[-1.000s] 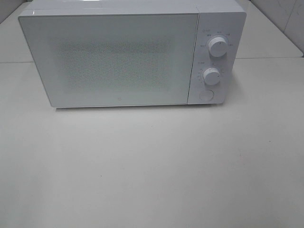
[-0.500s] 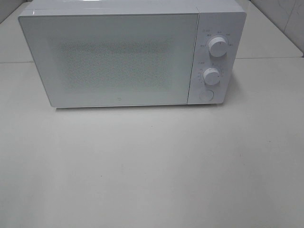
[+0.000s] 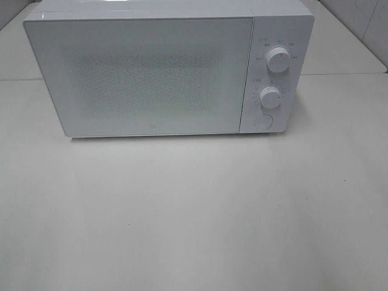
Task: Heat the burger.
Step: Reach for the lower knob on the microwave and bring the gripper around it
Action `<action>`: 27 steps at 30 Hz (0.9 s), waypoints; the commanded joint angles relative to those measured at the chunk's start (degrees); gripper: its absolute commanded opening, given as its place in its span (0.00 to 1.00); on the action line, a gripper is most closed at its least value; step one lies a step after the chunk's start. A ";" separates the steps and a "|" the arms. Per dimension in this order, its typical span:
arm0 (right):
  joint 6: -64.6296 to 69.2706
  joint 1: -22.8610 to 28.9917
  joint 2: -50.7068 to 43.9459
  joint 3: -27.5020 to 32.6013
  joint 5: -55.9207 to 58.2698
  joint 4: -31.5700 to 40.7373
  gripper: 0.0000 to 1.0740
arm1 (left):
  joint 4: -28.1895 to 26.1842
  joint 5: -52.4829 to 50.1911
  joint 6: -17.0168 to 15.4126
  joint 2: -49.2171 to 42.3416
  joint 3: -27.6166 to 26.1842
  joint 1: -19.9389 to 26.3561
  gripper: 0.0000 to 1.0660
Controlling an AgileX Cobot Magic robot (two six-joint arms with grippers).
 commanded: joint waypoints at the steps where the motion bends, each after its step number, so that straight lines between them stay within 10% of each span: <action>1: 0.52 -0.11 5.61 1.89 -8.65 -0.46 0.71 | 0.11 -0.06 -0.29 -0.80 0.17 0.11 0.94; 27: 0.00 -0.11 62.91 3.21 -64.97 8.48 0.71 | 0.11 -0.06 -0.29 -0.80 0.17 0.11 0.94</action>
